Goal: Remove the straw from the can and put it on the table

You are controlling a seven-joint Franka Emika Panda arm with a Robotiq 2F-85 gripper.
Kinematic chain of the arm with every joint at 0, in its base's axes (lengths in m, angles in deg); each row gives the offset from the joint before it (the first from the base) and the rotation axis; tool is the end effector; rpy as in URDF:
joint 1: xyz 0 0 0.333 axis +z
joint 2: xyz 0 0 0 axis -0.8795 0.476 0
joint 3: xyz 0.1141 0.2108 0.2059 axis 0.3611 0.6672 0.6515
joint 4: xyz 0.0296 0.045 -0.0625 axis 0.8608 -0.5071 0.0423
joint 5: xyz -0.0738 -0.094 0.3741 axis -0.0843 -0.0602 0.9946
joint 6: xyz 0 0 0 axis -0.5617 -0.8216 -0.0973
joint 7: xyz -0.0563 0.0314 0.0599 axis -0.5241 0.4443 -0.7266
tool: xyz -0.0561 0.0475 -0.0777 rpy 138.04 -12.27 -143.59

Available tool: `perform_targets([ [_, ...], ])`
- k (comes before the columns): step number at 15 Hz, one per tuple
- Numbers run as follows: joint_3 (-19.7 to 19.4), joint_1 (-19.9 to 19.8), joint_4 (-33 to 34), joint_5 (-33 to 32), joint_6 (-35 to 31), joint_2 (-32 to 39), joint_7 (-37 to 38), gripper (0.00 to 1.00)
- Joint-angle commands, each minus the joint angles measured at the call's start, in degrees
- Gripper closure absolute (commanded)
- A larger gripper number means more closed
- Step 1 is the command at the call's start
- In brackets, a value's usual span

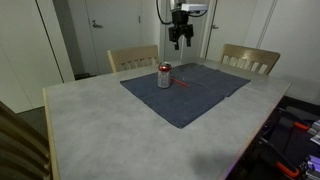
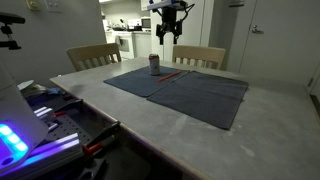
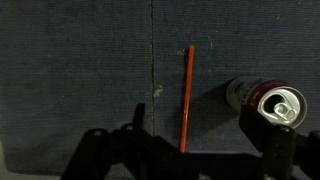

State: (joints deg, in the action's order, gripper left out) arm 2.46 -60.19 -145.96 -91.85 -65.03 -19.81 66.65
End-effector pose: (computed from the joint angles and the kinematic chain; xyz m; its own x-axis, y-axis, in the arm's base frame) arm 0.6668 0.0014 0.3209 0.9836 -0.0015 -0.1806 0.0175 -0.9944 0.1039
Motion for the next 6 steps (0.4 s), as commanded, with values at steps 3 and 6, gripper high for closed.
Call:
perform_targets([
  [3, 0.7, -2.0, -3.3, 5.4, 6.5, -6.6, -1.7, 0.0],
  [6, 0.4, -2.2, -3.1, 7.9, 10.3, -7.9, -1.2, 0.0],
])
